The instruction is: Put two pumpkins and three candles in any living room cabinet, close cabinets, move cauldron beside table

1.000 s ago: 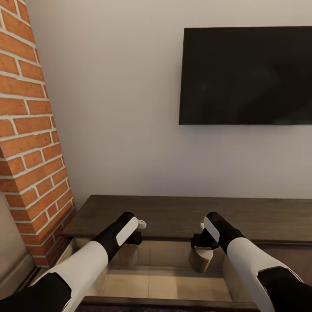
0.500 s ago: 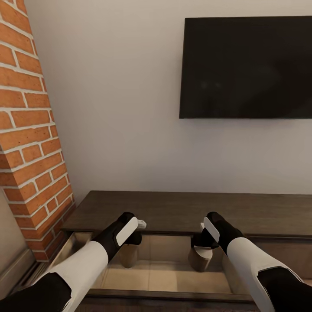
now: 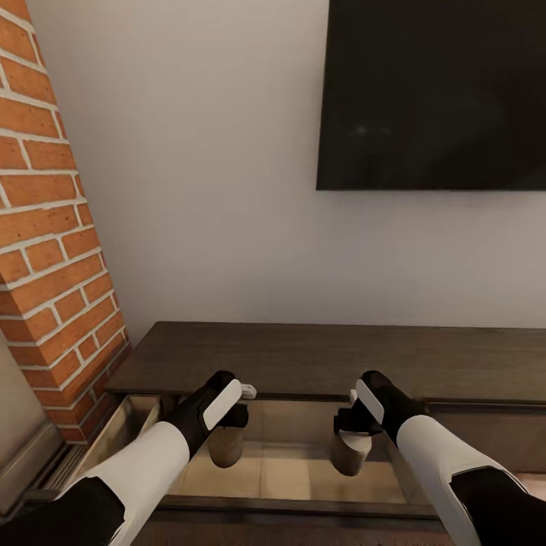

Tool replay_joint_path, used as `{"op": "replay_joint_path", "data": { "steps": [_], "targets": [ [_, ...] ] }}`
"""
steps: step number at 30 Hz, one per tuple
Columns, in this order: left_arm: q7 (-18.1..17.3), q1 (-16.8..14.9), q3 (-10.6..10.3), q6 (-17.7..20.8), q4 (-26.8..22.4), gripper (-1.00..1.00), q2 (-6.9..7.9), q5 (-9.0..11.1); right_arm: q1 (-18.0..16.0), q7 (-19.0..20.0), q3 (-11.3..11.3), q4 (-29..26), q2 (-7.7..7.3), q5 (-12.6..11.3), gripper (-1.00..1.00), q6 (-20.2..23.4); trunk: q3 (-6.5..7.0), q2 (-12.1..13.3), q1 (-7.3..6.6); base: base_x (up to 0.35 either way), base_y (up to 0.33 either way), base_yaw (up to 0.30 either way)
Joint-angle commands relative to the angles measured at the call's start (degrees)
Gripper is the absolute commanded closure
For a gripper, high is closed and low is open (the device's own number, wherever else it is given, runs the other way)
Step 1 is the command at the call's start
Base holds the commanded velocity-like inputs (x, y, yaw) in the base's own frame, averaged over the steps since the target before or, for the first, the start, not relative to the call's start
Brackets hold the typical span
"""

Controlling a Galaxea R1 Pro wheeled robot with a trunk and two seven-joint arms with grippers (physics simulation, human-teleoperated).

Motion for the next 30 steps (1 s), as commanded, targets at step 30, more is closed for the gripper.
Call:
{"op": "replay_joint_path", "data": {
  "steps": [30],
  "targets": [
    [0.5, -0.1, -0.3, -0.3, -0.3, 1.0, 0.05, 0.6, 0.0, -0.3, 0.4, -0.2, 0.2, -0.6, 1.0, 0.2, -5.82, -0.4, 0.65, 0.0, 0.0, 0.0]
  ]
}}
